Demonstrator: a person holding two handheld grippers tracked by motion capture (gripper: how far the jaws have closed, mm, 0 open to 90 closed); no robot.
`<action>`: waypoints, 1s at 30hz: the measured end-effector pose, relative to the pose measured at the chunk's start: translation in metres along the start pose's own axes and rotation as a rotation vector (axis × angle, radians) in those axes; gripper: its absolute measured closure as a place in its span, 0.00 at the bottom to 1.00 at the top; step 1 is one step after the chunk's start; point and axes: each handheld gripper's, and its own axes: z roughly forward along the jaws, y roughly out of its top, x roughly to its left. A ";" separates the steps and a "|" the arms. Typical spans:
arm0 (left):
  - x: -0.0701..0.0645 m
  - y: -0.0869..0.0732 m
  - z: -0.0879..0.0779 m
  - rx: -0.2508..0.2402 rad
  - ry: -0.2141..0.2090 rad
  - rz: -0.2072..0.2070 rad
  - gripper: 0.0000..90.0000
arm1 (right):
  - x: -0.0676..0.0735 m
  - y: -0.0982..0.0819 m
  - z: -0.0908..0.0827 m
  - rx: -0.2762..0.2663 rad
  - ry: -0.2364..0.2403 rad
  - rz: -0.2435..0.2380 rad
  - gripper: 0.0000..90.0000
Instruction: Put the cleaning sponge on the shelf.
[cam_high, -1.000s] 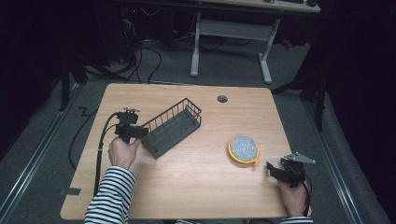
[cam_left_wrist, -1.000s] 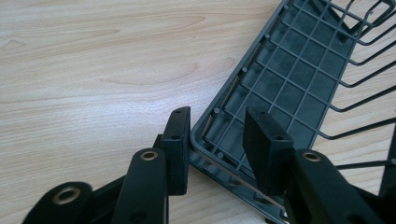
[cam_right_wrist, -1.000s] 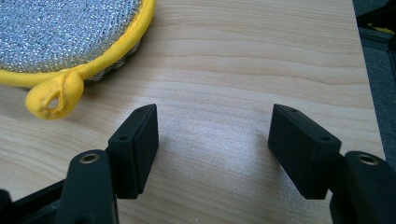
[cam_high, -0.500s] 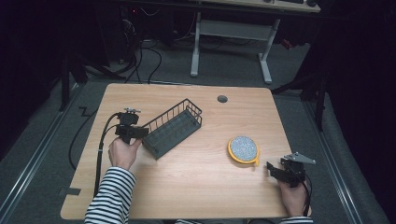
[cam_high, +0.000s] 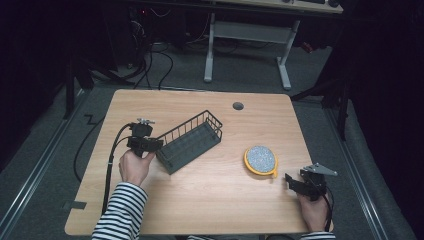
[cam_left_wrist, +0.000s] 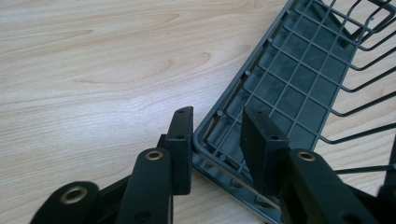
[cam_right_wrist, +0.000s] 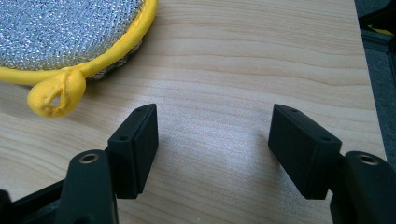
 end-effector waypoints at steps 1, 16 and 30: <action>-0.001 0.000 0.000 0.001 0.001 0.008 0.73 | 0.000 0.000 0.000 0.001 0.001 0.000 0.38; -0.022 -0.006 -0.002 0.019 -0.027 0.090 0.73 | -0.001 0.001 0.002 -0.002 0.003 -0.010 0.37; -0.031 -0.015 -0.006 -0.006 -0.046 0.097 0.73 | 0.000 0.001 0.002 0.000 0.005 -0.006 0.37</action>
